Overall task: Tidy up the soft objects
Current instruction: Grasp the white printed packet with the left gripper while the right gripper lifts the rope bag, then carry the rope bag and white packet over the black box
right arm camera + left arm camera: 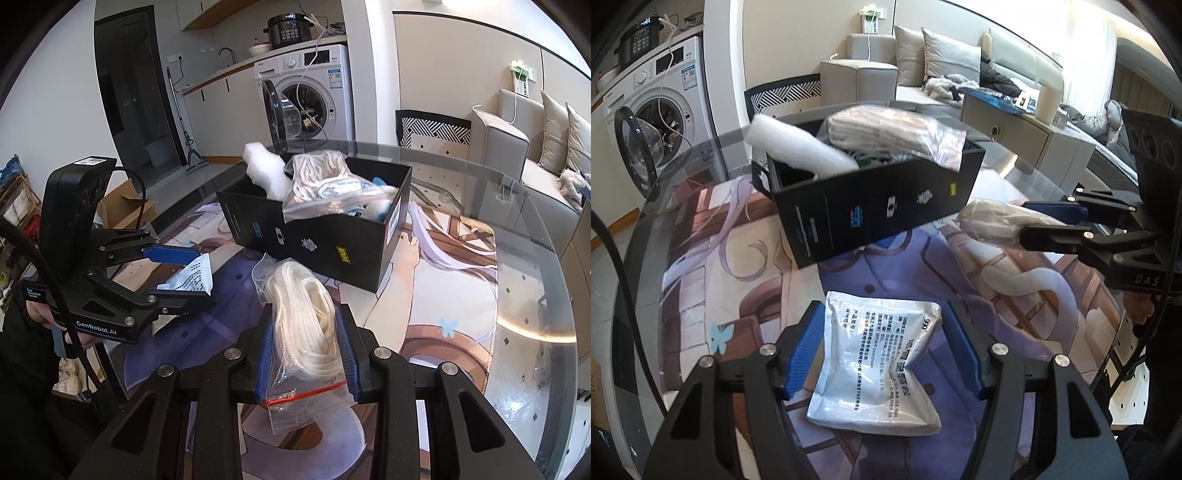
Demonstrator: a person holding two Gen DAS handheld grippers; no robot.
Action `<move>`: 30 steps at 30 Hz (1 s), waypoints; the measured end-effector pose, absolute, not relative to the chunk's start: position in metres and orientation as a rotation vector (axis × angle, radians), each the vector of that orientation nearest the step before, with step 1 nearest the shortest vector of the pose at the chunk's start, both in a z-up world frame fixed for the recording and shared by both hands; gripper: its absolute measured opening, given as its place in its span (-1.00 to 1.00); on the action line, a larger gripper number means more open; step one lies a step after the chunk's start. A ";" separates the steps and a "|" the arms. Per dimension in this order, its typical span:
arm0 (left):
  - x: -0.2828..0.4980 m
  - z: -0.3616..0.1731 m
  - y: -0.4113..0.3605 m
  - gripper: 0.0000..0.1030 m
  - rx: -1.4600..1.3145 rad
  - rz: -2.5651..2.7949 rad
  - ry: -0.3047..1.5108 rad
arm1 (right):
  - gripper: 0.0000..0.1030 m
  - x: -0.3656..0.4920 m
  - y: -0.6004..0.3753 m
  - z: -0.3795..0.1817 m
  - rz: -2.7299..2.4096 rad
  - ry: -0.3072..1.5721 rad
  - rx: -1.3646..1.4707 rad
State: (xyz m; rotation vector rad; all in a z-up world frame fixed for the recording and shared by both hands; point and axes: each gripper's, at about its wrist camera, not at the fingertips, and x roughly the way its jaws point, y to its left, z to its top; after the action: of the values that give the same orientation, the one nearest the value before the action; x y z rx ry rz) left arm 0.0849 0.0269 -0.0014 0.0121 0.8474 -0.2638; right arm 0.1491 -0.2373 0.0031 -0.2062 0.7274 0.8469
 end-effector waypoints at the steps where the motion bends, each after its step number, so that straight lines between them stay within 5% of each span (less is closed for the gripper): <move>1: 0.084 0.000 0.028 0.25 0.008 -0.262 0.842 | -0.38 0.148 -0.238 0.005 0.846 0.722 -0.205; 30: 0.113 0.076 0.051 0.25 -0.050 -0.229 0.632 | -0.38 0.149 -0.231 0.068 0.787 0.528 -0.159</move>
State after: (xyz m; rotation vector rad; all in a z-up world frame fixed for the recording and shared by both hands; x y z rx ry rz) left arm 0.1131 0.0510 0.0761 -0.0497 0.6318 -0.2293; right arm 0.1487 -0.2310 0.0679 -0.1586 0.5285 0.7874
